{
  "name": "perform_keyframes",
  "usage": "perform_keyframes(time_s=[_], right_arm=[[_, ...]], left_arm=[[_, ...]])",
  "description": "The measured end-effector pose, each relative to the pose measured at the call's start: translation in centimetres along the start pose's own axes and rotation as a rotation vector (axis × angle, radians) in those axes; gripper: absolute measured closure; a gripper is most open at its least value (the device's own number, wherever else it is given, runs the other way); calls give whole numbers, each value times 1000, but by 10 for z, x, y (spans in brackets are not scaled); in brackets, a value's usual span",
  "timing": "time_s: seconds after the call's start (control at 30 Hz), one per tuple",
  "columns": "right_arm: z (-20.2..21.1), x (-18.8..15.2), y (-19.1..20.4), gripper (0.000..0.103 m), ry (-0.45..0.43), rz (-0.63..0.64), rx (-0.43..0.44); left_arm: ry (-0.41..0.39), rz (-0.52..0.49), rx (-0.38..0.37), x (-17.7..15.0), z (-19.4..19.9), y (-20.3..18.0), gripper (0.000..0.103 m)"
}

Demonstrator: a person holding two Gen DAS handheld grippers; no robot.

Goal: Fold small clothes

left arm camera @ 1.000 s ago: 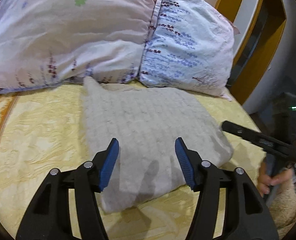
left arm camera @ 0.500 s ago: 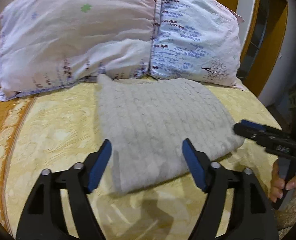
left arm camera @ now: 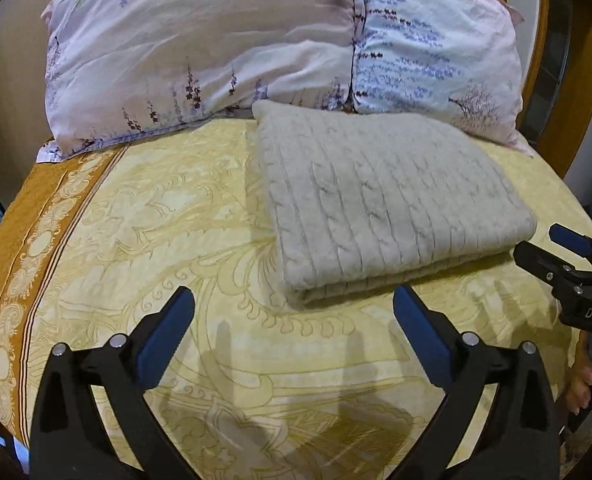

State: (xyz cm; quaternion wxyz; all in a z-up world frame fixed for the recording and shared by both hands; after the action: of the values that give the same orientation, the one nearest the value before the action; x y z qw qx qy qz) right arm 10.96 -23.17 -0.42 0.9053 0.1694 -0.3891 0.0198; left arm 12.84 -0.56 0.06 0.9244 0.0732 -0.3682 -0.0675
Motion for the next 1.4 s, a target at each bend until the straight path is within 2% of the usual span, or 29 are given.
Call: perform_keyframes(time_s=[0.17, 0.57, 1.4], right_arm=[[-13, -10, -1, 1, 62, -20, -28], [-30, -23, 2, 1, 152, -17, -73], [-30, -24, 3, 1, 152, -11, -77]], left_arm=[[50, -34, 69, -8, -12, -6, 2], [128, -23, 56, -20, -28, -12, 2], [127, -15, 51, -21, -28, -11, 2]])
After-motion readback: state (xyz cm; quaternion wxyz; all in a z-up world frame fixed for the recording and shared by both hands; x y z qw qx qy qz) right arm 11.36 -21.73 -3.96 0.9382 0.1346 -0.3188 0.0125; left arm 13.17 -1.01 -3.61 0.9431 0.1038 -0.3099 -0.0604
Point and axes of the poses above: each gripper's, at about its wrist camera, not at the fingertips, and z roughly against the way its jaws point, y to its left, x to its top, the point moved 4 cm from there along -z, roughly the way its jaws point, and after that the axes turned 15 degrees about x, right-handed, at the moved point
